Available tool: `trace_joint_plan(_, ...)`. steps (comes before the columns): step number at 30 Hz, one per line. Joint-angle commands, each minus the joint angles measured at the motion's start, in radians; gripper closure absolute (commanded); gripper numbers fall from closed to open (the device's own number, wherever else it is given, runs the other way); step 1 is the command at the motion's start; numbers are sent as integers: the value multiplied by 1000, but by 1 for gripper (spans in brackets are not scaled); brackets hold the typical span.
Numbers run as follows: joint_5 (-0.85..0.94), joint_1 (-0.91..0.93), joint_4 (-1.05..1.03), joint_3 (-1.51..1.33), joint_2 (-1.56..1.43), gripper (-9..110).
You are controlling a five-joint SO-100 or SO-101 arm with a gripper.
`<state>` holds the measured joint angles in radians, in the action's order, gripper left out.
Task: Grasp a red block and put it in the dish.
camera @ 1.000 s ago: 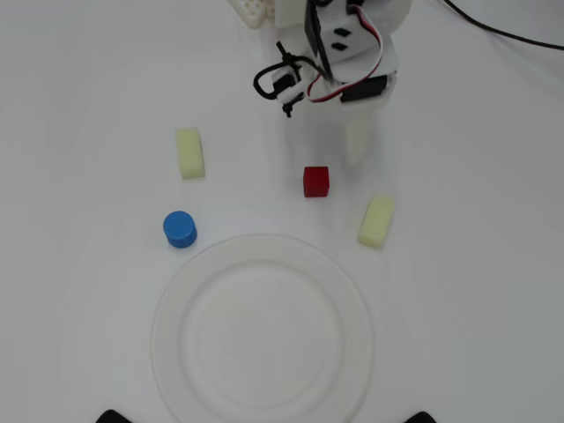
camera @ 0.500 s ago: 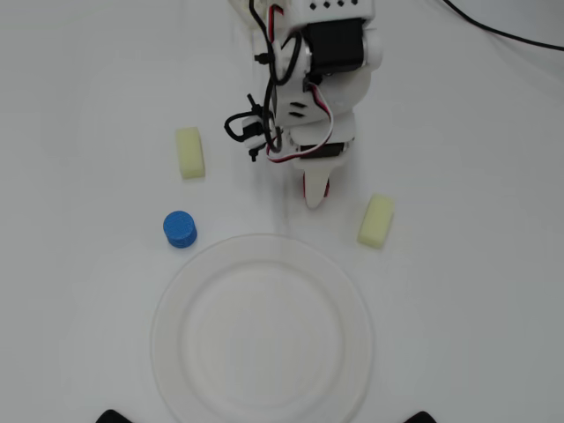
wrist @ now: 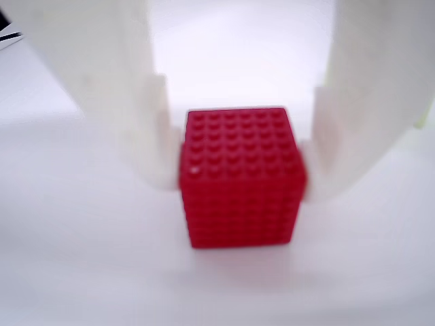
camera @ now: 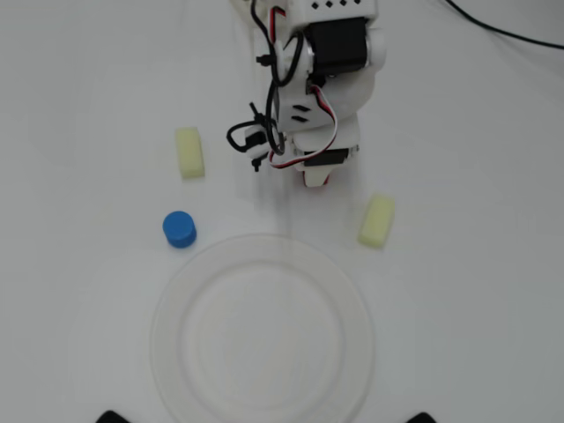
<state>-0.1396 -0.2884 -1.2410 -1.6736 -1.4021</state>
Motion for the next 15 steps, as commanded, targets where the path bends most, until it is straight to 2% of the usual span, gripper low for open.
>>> trace_joint_plan(1,-9,-6,9,52,-6,101)
trace_joint_plan(8,41,40,12,89,-57,101)
trace_joint_plan(15,222,147,121,129,-225,101)
